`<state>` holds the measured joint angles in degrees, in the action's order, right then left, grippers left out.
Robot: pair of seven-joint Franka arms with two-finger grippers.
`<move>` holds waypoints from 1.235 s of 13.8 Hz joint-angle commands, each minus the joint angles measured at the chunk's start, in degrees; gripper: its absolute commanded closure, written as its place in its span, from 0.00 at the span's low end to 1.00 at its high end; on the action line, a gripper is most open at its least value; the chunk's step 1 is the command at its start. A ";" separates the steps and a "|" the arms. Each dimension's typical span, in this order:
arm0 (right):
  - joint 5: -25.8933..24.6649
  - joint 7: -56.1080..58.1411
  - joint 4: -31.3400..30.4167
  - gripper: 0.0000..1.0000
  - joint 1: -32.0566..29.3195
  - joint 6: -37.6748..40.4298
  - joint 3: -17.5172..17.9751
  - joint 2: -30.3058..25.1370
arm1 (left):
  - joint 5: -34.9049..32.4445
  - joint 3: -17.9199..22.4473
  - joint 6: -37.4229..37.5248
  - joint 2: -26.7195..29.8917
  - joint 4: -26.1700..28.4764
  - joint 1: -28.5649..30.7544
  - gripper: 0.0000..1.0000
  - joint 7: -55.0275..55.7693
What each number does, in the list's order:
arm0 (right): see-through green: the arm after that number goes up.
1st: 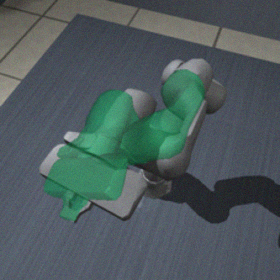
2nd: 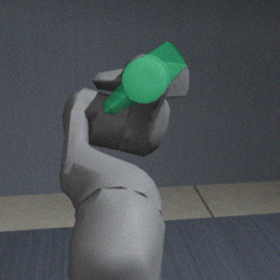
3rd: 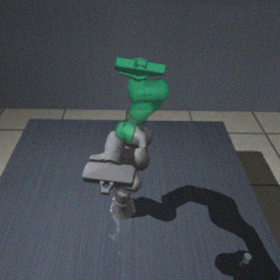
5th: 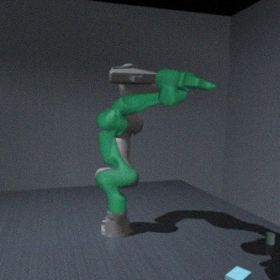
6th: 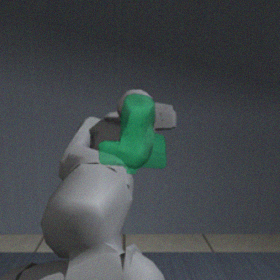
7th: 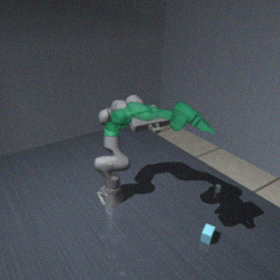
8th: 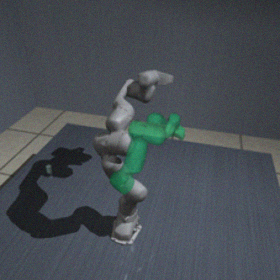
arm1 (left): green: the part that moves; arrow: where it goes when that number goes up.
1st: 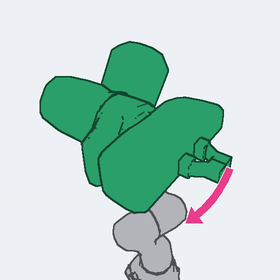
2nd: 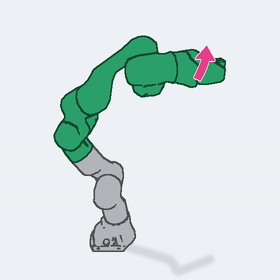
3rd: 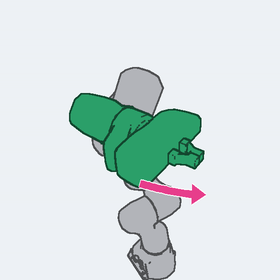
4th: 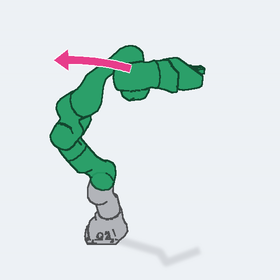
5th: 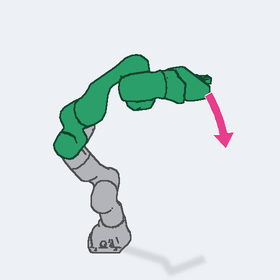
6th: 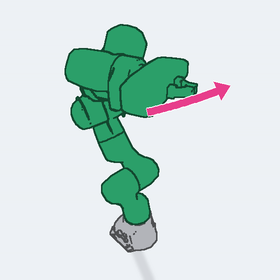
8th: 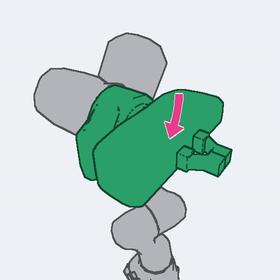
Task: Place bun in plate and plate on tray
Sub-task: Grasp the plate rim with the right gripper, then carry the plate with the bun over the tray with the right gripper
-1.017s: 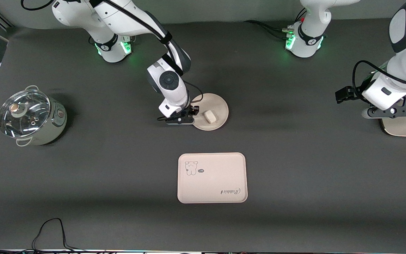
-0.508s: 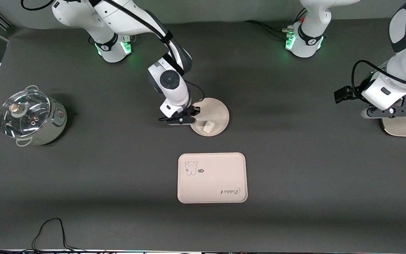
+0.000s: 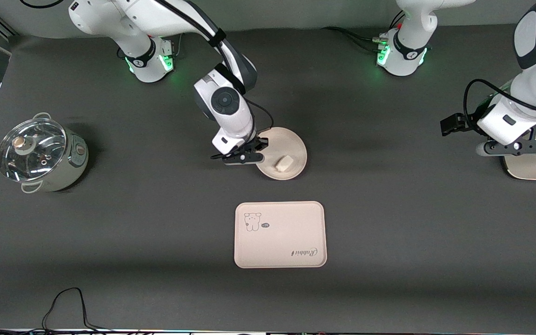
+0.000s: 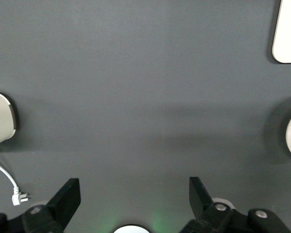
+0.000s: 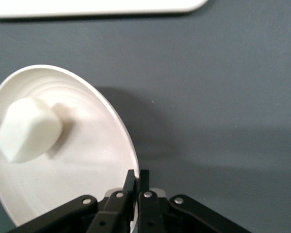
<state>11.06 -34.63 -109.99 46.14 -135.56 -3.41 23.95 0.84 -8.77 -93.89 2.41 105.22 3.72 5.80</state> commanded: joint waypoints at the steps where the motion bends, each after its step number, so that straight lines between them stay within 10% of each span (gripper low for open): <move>1: 4.40 8.51 -0.23 1.00 -2.89 3.46 -0.20 -4.96 | 0.74 0.51 0.82 1.54 0.86 -0.47 0.00 0.00; 5: 4.50 10.46 5.81 1.00 -5.88 3.55 -0.37 -2.09 | 0.74 0.51 0.82 1.54 0.95 -0.47 0.00 0.00; 17: 9.86 16.53 50.47 1.00 -19.41 3.38 2.52 32.54 | 0.74 0.51 0.73 1.89 0.86 -0.47 0.00 0.00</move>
<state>19.30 -19.07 -68.72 28.45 -133.06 -2.96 50.88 0.89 -8.73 -93.78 2.78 105.23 3.72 5.80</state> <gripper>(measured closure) 0.960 0.000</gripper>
